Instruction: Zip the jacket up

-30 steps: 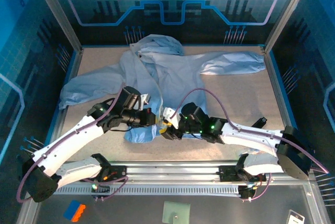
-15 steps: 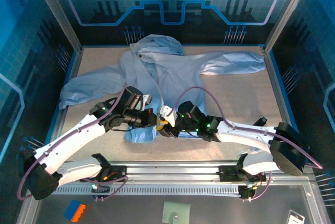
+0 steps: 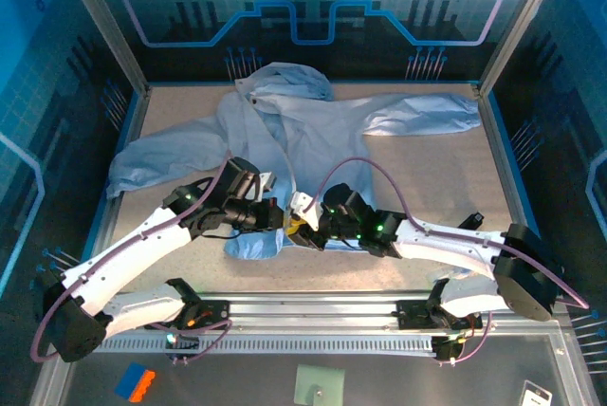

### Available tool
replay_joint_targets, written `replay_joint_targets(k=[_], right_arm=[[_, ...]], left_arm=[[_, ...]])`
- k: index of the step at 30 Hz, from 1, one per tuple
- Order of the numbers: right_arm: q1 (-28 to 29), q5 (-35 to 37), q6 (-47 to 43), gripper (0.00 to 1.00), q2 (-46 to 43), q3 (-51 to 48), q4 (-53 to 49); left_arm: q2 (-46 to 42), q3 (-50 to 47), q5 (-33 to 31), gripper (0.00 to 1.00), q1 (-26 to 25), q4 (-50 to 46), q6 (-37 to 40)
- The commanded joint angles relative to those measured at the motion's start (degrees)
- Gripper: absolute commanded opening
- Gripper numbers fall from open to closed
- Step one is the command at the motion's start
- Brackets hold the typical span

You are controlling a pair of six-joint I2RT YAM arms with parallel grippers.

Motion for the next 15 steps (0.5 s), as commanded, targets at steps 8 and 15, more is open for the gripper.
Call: replay_joint_targets(k=[8, 15], right_arm=[[0.55, 0.09, -1.57, 0.32, -1.95, 2.13, -3.93], [0.55, 0.23, -2.1, 0.32, -2.73, 2.18, -4.96]], left_arm=[[-0.54, 0.64, -0.01, 0.0, -0.27, -2.17, 2.2], [-0.54, 0.52, 0.16, 0.0, -0.28, -2.1, 2.4]])
